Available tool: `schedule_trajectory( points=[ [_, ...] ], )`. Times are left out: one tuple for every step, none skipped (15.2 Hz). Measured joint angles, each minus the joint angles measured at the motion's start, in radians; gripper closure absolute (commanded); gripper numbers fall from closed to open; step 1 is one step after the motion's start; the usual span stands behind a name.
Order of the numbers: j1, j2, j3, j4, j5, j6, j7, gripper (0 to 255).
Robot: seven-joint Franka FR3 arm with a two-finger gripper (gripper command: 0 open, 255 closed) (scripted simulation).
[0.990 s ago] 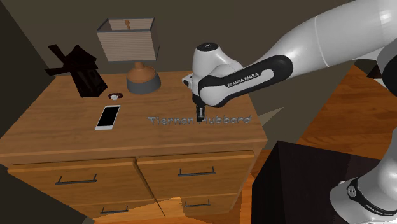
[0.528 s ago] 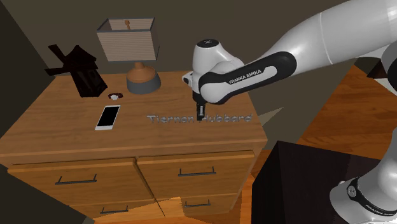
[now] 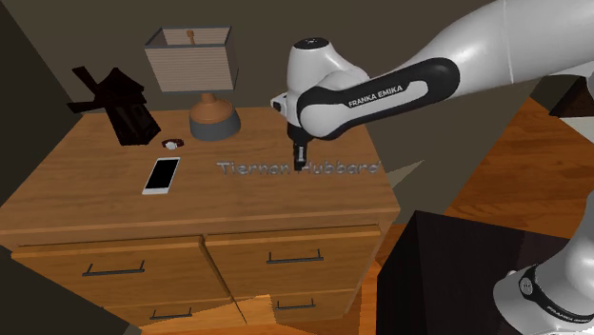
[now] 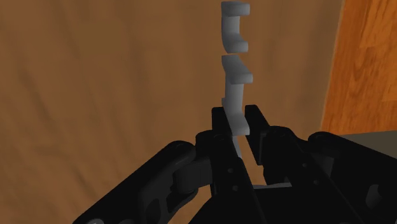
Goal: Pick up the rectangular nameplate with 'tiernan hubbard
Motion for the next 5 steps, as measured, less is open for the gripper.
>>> schedule_trajectory(
  points=[
    [0.001, -0.007, -0.001, 0.003, -0.002, -0.01, 0.001, 255],
    [0.001, -0.012, -0.001, 0.007, -0.003, -0.019, 0.003, 255],
    [0.0, -0.017, -0.002, 0.016, -0.004, -0.032, 0.002, 255],
    [0.001, -0.023, -0.003, 0.02, -0.006, -0.043, 0.003, 255],
    [0.001, -0.026, -0.003, 0.025, -0.007, -0.051, 0.004, 255]
  ],
)
